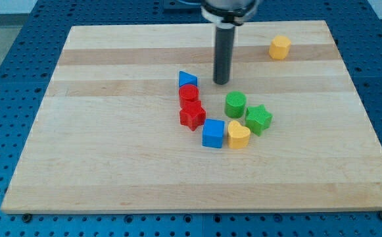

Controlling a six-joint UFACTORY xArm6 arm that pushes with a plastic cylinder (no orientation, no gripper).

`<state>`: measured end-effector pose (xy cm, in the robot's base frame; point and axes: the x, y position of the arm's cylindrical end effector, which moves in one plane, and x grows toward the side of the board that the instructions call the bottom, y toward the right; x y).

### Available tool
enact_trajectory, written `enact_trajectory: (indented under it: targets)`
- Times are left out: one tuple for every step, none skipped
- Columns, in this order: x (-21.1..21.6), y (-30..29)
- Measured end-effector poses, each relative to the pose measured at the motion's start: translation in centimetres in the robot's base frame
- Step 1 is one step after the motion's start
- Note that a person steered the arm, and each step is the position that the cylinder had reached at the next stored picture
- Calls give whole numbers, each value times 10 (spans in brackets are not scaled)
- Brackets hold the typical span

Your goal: Push the triangle towards the bottom left corner

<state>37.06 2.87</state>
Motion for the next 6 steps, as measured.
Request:
enact_trajectory:
  targets:
    - [0, -33]
    - [1, -60]
    - [24, -95]
    - [74, -129]
    - [129, -157]
    - [142, -162]
